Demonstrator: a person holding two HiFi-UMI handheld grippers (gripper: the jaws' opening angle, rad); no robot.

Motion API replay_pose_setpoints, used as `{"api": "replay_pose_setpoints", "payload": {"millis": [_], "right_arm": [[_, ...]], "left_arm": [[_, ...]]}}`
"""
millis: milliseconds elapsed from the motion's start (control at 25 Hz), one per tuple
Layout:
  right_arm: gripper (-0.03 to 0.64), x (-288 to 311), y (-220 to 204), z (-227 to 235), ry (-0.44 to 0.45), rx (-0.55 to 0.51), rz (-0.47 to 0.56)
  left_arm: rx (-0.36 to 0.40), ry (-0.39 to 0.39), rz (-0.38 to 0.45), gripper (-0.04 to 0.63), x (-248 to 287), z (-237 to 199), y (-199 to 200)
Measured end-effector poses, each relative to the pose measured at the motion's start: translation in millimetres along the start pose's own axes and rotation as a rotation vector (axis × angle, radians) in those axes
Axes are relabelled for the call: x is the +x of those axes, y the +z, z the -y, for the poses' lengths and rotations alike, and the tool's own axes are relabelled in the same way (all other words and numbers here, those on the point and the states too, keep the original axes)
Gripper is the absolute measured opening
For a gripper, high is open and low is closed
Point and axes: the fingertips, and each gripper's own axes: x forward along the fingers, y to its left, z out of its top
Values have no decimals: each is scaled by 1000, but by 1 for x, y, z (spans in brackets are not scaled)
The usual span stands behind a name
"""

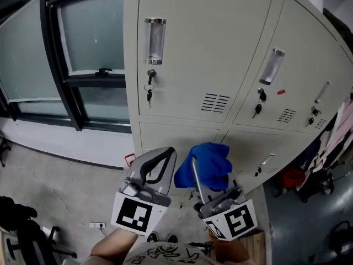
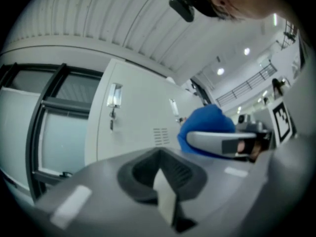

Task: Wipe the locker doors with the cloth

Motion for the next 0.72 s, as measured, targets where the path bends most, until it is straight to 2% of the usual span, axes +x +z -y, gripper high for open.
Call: {"api": "replay_pose_setpoints", "payload": {"millis": [720], "right_arm": [[32,16,-4,-17,7,18,-7]], "left_arm": [[-25,26,-23,3,-8,-27,-10]]}}
